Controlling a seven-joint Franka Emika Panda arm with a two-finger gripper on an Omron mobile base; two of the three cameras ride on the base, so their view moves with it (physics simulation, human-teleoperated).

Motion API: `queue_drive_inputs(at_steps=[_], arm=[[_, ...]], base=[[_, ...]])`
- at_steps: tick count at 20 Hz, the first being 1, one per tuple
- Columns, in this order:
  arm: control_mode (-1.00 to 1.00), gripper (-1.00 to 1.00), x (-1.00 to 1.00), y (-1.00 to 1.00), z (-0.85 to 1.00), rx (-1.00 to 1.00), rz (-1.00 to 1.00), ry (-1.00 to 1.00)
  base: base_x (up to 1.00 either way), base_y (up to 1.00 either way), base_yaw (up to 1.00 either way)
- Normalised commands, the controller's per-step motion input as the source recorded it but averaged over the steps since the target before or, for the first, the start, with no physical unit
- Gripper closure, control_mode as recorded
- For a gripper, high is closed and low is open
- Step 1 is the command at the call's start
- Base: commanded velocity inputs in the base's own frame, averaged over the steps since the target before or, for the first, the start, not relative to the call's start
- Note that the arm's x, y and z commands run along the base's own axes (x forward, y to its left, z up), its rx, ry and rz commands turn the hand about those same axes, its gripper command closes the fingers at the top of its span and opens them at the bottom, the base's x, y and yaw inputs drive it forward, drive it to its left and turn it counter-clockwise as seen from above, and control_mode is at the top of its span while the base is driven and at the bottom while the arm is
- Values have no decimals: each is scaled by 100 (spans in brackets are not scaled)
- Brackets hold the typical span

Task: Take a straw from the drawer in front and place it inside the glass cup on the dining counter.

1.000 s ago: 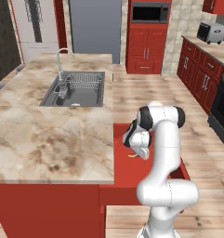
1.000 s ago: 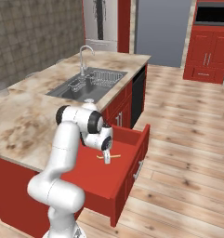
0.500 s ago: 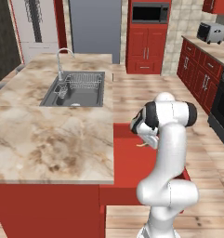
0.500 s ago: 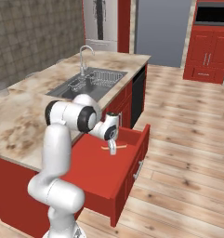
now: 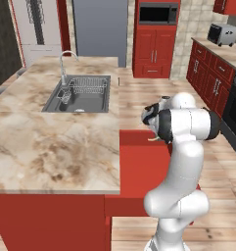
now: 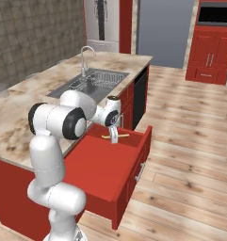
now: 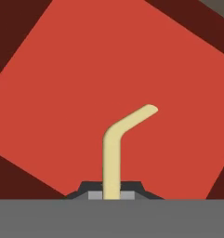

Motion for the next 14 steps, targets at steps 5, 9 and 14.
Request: queue_drive_inputs(at_steps=[5, 9, 14], arm=[[-100, 100, -18, 6, 79, 0, 0, 0], [-100, 100, -11, 15, 62, 0, -4, 0], [-100, 100, 0, 33, 40, 0, -6, 0]], base=[[0, 0, 0], [0, 0, 0], [0, 0, 0]])
